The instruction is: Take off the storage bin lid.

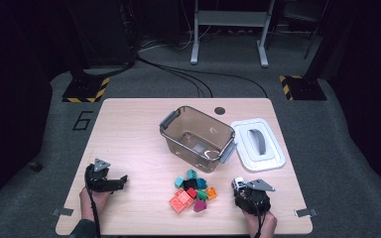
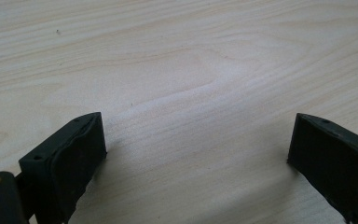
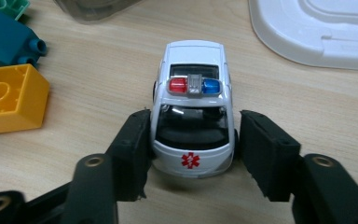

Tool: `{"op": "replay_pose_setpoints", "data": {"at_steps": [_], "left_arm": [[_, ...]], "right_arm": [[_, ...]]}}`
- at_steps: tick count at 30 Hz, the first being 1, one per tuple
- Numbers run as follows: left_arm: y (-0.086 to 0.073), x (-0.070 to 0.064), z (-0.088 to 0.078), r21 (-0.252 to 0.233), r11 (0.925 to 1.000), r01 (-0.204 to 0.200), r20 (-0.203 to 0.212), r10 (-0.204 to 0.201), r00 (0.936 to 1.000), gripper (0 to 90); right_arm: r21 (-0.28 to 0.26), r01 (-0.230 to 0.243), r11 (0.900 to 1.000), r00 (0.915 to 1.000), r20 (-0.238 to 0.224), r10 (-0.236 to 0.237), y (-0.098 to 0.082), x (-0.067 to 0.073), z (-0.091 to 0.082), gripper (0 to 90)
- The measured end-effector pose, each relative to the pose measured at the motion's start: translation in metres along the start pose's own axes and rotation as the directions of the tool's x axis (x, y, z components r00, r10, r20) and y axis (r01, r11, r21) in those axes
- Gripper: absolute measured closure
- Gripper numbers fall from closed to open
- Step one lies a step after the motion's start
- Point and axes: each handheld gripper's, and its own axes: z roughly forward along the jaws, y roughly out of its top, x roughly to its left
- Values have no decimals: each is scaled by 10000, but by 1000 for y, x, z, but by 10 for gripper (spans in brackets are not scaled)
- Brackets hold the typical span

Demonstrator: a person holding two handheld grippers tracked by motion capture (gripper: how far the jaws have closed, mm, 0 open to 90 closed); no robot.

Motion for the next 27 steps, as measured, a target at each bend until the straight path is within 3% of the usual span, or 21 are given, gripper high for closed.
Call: {"op": "replay_pose_setpoints", "data": {"at_steps": [9, 11, 14, 20, 27], "left_arm": [[0, 0, 1, -73, 10000, 16, -8, -16, 10000, 39], [0, 0, 1, -94, 10000, 20, -18, -20, 10000, 39], [0, 0, 1, -96, 10000, 23, -19, -23, 10000, 39], [0, -1, 1, -161, 9998, 102, -26, -102, 9999, 39], [0, 0, 1, -97, 10000, 19, -16, -19, 10000, 39]], "right_arm": [[-682, 23, 9977, 9999, -146, -33, -3, -10, -9, 481], [-802, -172, 9966, 9990, -419, 138, -1, -13, -11, 481], [-887, -204, 9959, 9988, -473, 162, 2, -15, -12, 481], [-1146, -276, 9930, 9960, -874, 176, 24, -25, -15, 482], [-953, -271, 9951, 9942, -1062, 169, 42, -37, -12, 483]]}}
